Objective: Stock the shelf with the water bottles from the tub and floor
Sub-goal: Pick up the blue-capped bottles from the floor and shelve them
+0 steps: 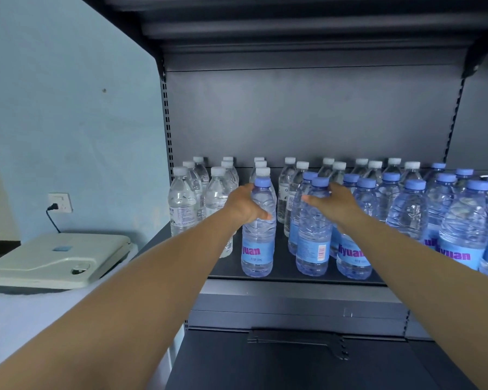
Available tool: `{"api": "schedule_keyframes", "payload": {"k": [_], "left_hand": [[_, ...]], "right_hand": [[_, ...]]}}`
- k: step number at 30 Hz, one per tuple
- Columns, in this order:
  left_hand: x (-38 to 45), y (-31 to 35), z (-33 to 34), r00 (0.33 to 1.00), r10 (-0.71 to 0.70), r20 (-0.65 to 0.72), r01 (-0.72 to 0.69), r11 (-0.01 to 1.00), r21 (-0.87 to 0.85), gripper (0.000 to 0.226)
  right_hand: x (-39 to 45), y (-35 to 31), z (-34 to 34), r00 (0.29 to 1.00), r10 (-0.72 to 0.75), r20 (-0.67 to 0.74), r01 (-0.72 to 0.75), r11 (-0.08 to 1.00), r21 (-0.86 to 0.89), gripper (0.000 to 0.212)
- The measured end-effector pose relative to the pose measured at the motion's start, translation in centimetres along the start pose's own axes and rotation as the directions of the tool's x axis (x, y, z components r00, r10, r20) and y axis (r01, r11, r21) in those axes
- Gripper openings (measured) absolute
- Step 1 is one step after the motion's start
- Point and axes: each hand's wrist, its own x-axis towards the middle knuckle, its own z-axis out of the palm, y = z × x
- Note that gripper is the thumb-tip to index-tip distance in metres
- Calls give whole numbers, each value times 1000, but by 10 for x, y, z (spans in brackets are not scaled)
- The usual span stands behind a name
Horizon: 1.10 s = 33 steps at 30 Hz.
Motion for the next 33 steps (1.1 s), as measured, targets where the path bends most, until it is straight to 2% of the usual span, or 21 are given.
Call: {"api": "schedule_keyframes", "payload": {"k": [7, 14, 22, 29, 33], "left_hand": [[7, -7, -3, 998, -48, -40, 45, 997, -67, 82], [6, -5, 3, 999, 0, -33, -4, 994, -111, 75], [7, -5, 9, 999, 34, -26, -35, 999, -30, 72], [-7, -10, -1, 998, 62, 18, -63, 994, 91, 81], [-41, -28, -21, 990, 130, 50, -138, 960, 242, 83]], "right_hand": [[0, 2, 1, 1000, -10, 14, 10, 1000, -2, 59], [-6, 1, 3, 1000, -5, -2, 5, 999, -35, 62], [-13, -2, 7, 999, 4, -41, -5, 1000, -19, 63], [-34, -12, 0, 998, -32, -50, 19, 973, -231, 74], [-59, -20, 2, 995, -81, -66, 54, 942, -332, 74]]}}
